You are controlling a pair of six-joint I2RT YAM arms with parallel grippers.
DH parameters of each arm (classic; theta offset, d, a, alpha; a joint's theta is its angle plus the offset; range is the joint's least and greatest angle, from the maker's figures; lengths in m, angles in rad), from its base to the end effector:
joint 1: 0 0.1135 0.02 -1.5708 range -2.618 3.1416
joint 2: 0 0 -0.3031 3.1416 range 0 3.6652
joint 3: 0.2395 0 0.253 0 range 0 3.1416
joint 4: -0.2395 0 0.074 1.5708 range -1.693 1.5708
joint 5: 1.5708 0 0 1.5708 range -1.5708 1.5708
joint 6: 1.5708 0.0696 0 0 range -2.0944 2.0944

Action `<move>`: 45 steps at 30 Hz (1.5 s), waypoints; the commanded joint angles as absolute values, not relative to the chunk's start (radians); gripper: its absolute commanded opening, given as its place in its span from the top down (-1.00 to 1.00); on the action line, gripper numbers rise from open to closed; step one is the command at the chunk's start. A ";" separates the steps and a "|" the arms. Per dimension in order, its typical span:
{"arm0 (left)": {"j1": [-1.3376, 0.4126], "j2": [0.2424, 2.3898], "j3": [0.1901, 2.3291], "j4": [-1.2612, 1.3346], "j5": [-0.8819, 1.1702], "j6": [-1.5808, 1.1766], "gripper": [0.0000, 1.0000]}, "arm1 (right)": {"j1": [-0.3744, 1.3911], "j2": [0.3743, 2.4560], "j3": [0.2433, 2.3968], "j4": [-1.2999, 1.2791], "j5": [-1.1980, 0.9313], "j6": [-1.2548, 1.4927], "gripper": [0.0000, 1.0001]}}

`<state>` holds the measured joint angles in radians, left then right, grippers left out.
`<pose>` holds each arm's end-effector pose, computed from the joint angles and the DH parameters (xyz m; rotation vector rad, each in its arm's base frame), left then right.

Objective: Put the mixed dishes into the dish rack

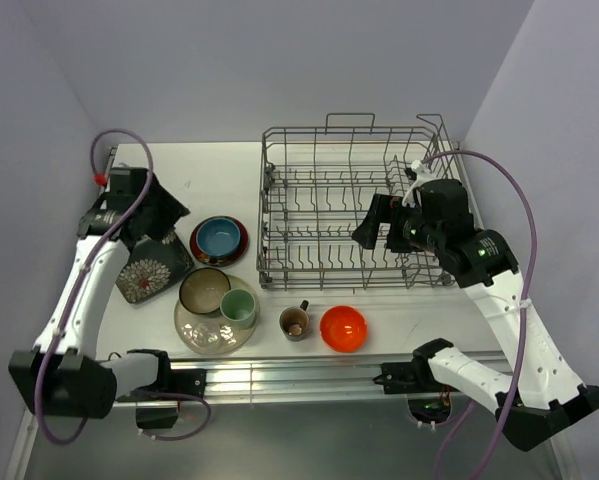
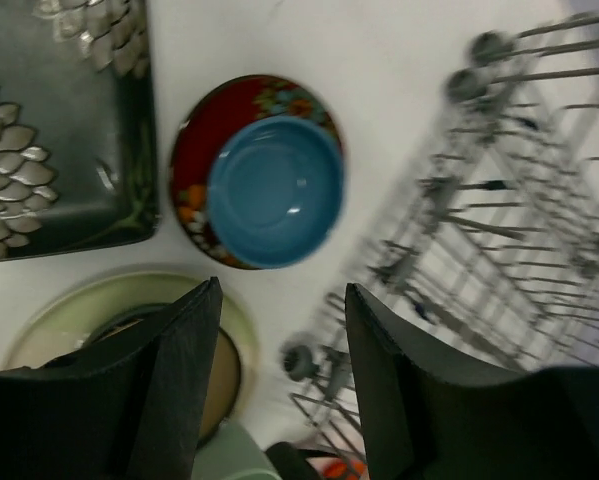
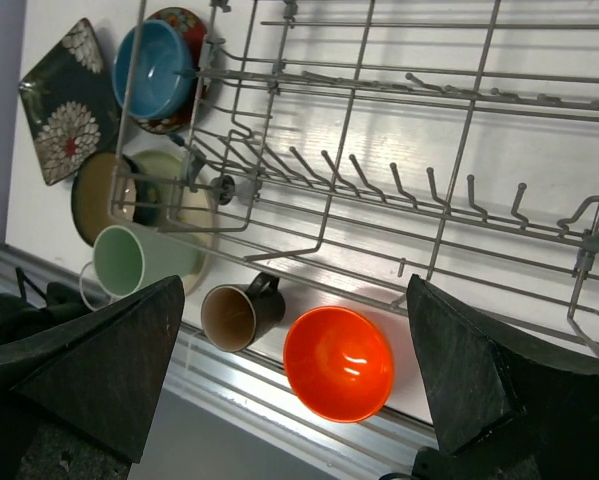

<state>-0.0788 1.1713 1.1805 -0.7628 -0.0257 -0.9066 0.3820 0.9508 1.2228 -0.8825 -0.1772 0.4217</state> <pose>0.2514 -0.0181 0.3568 -0.9654 2.1650 -0.4586 0.1636 0.0790 0.4023 -0.0592 2.2441 0.6401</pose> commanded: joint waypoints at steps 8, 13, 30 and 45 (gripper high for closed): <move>-0.117 1.411 1.127 -0.713 -0.129 -0.808 -0.23 | 0.350 1.012 1.256 -0.884 -0.164 0.400 -0.98; -0.117 1.541 1.175 -0.700 -0.127 -0.789 -0.24 | 0.331 1.009 1.259 -0.877 -0.189 0.402 -0.98; -0.130 1.776 1.255 -0.667 -0.052 -0.724 0.33 | 0.319 1.002 1.278 -0.897 -0.184 0.388 -0.98; -0.098 1.558 1.379 -0.791 -0.028 -0.721 1.00 | 0.321 1.023 1.304 -0.891 -0.251 0.420 -0.98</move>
<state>-0.1196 1.7191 1.2854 -0.7532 -0.0525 -0.7181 0.3264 1.0183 1.2453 -0.9062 -0.2218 0.4114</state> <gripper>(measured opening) 0.048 0.992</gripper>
